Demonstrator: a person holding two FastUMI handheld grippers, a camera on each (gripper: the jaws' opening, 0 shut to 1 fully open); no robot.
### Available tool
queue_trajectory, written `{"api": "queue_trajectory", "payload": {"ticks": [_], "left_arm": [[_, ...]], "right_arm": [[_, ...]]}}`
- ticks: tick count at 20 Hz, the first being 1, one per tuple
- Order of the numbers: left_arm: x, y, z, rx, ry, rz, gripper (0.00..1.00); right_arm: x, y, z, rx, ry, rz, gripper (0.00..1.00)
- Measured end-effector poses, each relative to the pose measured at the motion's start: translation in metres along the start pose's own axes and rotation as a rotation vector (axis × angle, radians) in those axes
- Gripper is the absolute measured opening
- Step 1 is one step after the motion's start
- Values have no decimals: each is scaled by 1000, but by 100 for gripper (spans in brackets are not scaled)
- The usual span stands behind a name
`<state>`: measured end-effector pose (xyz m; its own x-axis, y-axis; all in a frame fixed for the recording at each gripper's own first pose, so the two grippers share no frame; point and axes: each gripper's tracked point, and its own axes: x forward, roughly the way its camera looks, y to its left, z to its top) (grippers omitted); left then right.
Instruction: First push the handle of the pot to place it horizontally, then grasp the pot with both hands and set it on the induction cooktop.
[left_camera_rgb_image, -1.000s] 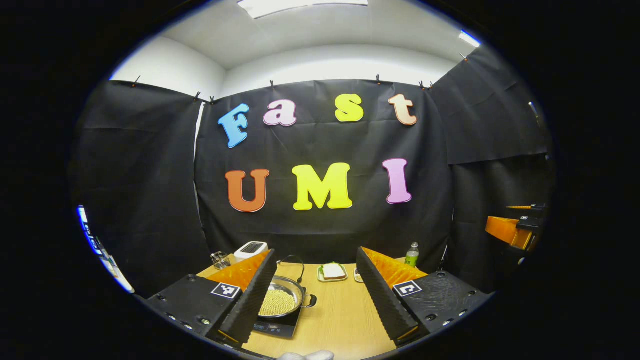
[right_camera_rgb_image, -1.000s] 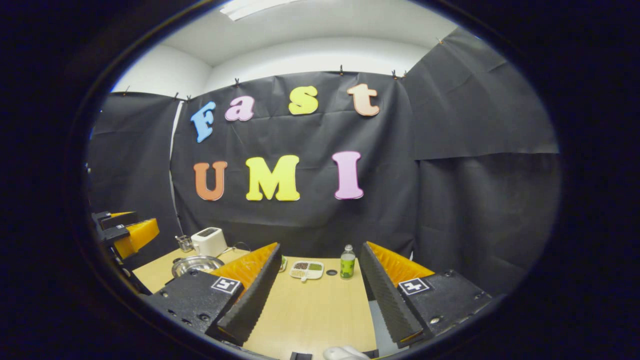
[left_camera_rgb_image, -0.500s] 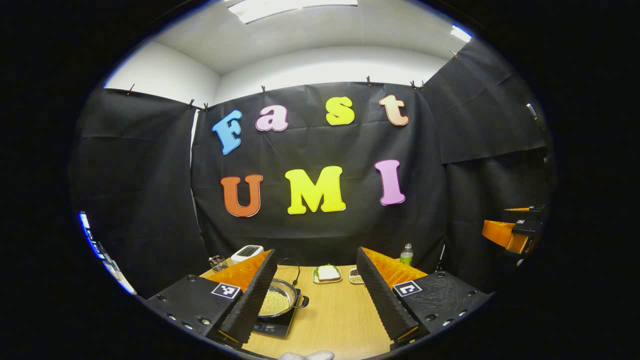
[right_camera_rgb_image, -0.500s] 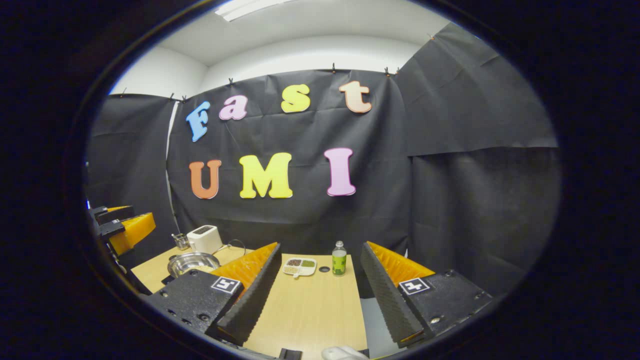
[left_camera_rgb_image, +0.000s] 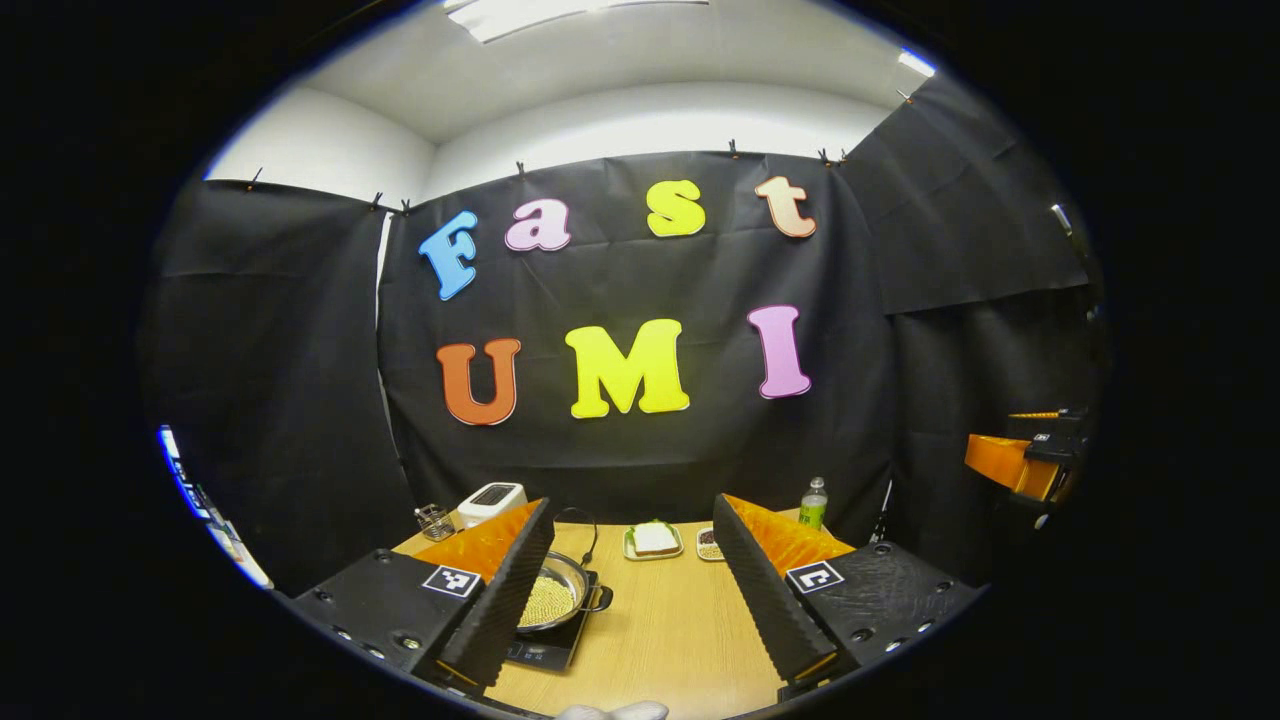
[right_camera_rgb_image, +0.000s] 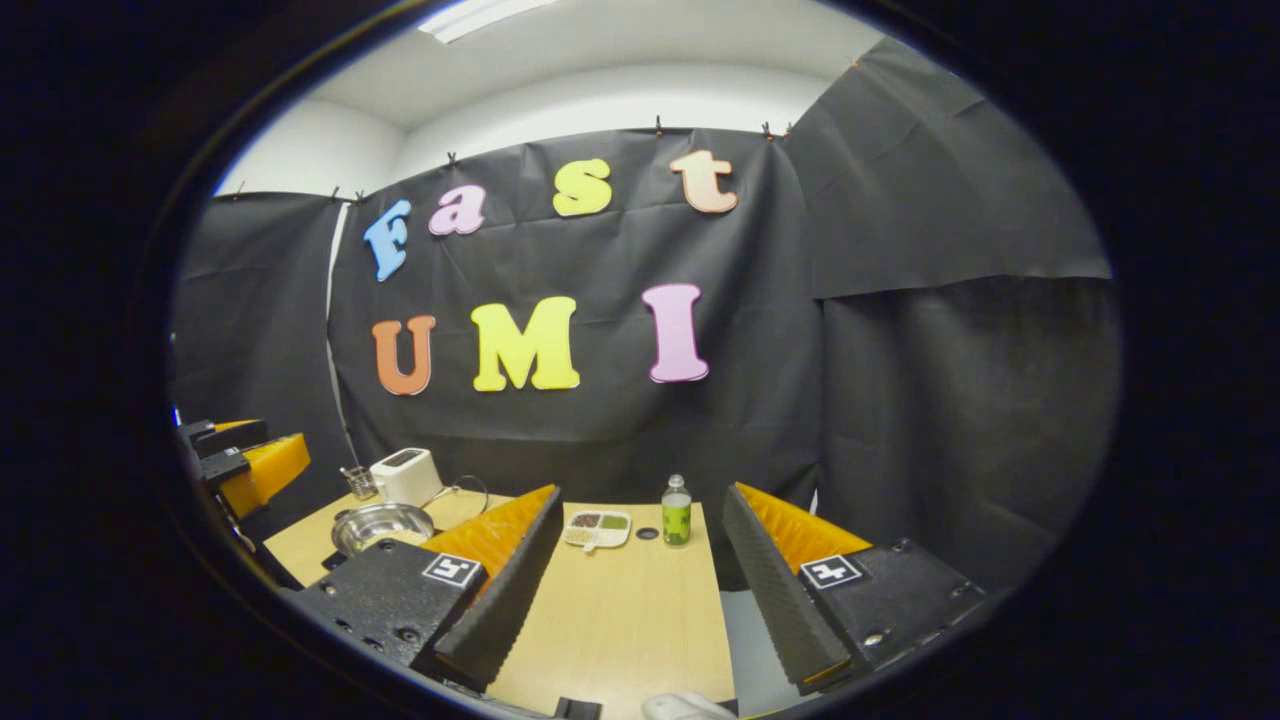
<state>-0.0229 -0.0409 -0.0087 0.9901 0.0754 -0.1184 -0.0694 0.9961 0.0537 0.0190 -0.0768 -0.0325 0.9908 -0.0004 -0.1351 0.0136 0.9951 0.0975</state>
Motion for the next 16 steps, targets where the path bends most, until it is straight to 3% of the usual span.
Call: {"api": "queue_trajectory", "payload": {"ticks": [16], "left_arm": [[20, 2, -10, 0, 16, 13, 95]], "right_arm": [[24, 4, -7, 15, 38, 31, 100]]}}
